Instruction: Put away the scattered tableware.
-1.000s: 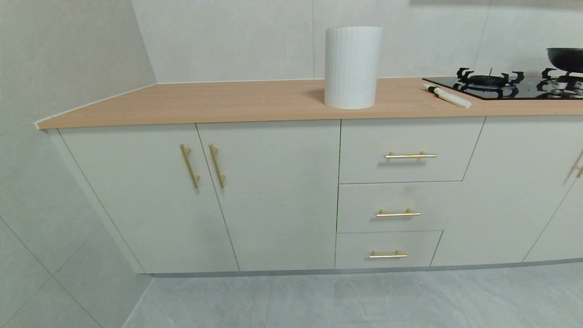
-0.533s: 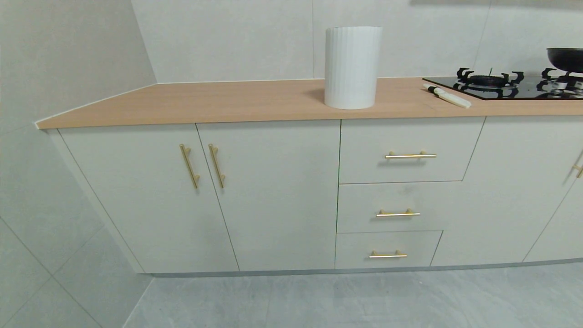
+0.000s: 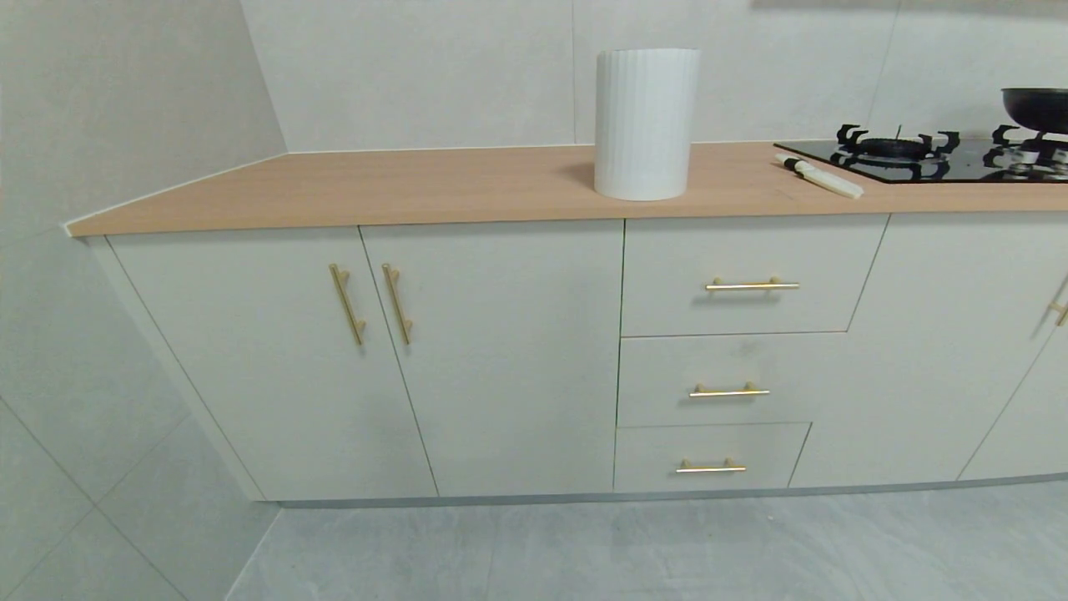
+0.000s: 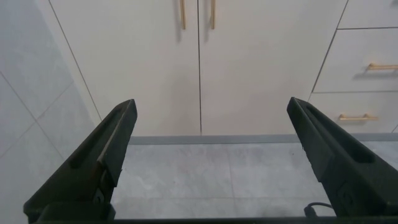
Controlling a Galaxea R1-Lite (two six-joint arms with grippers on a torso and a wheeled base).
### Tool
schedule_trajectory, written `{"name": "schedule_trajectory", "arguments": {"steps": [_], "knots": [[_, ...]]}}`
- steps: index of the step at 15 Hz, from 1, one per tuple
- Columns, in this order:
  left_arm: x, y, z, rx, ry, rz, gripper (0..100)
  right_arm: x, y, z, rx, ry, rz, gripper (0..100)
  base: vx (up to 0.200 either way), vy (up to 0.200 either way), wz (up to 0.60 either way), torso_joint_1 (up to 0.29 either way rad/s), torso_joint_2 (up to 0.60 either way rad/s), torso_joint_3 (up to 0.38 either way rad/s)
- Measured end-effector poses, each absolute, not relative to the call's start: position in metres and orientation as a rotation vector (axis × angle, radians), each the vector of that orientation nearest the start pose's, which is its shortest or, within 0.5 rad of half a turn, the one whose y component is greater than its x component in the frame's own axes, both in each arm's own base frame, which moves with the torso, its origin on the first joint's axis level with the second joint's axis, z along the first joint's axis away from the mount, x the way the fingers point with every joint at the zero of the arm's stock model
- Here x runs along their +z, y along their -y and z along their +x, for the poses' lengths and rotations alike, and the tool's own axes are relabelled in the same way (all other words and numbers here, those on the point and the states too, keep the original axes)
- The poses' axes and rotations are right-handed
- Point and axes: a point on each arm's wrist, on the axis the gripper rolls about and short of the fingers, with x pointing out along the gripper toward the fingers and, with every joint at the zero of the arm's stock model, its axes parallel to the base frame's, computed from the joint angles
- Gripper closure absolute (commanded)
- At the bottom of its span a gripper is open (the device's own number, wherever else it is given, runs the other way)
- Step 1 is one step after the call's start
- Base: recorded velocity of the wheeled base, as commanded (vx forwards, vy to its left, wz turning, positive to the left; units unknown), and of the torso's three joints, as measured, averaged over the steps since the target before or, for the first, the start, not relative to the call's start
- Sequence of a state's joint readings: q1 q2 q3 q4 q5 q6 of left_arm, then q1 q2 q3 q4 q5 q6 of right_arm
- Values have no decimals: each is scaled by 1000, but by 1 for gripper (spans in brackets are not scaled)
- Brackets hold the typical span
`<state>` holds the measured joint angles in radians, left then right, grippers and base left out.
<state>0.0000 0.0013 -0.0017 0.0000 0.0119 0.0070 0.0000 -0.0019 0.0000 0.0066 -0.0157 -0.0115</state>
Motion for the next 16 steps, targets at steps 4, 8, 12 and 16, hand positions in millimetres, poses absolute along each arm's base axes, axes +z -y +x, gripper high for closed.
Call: {"name": "schedule_trajectory", "arguments": {"steps": [4,8,12,16], "knots": [[75,0,-23,11,-2,14,0,75,0,-23,-16,-6,-12,0,200,0,0,6,-4,0],[76,0,-23,11,-1,15,0,75,0,-23,-16,-6,-12,0,200,0,0,2,6,4],[76,0,-23,11,-1,14,0,75,0,-23,-16,-6,-12,0,200,0,0,0,1,2],[76,0,-23,11,-1,15,0,75,0,-23,-16,-6,-11,0,200,0,0,4,-1,4]]}}
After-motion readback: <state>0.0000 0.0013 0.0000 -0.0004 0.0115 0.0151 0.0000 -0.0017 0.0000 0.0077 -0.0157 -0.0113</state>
